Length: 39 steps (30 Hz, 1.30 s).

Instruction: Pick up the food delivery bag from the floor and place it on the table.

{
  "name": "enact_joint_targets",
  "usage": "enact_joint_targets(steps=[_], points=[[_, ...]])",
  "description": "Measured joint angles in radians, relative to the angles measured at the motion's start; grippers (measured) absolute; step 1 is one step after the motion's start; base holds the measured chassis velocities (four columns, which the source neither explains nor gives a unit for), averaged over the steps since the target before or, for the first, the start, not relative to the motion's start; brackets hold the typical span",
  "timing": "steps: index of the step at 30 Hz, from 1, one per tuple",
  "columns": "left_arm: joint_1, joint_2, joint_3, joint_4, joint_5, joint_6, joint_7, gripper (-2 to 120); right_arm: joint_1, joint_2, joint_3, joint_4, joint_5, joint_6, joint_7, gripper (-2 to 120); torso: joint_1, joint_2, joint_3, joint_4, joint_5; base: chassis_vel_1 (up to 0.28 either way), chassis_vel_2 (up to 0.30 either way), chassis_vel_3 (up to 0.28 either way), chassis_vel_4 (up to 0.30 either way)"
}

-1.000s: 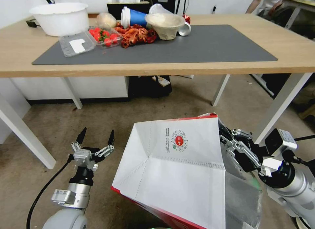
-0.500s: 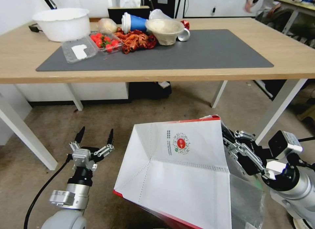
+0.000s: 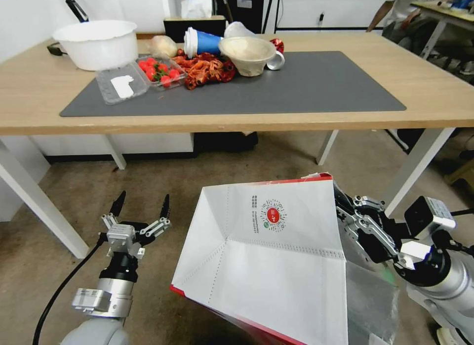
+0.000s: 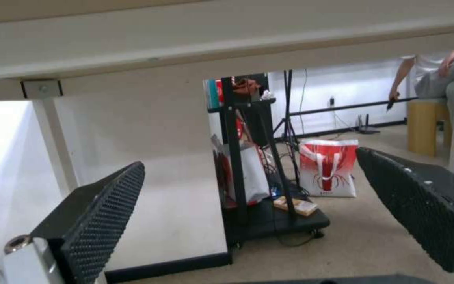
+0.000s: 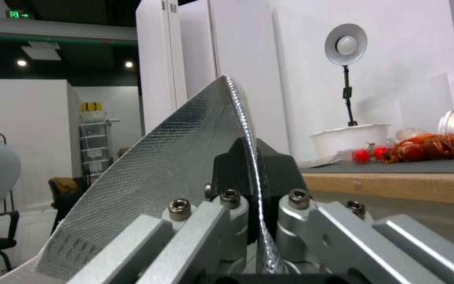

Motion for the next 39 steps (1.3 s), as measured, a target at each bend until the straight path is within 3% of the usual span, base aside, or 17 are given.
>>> enact_joint_targets(steps=[39], points=[[0.007, 0.0, -0.009, -0.033, 0.006, 0.014, -0.01, 100, -0.017, 0.009, 0.02, 0.018, -0.004, 0.006, -0.011, 0, 0.047, 0.153, 0.106, 0.0, -0.0001, 0.0, 0.0, 0.0, 0.0]])
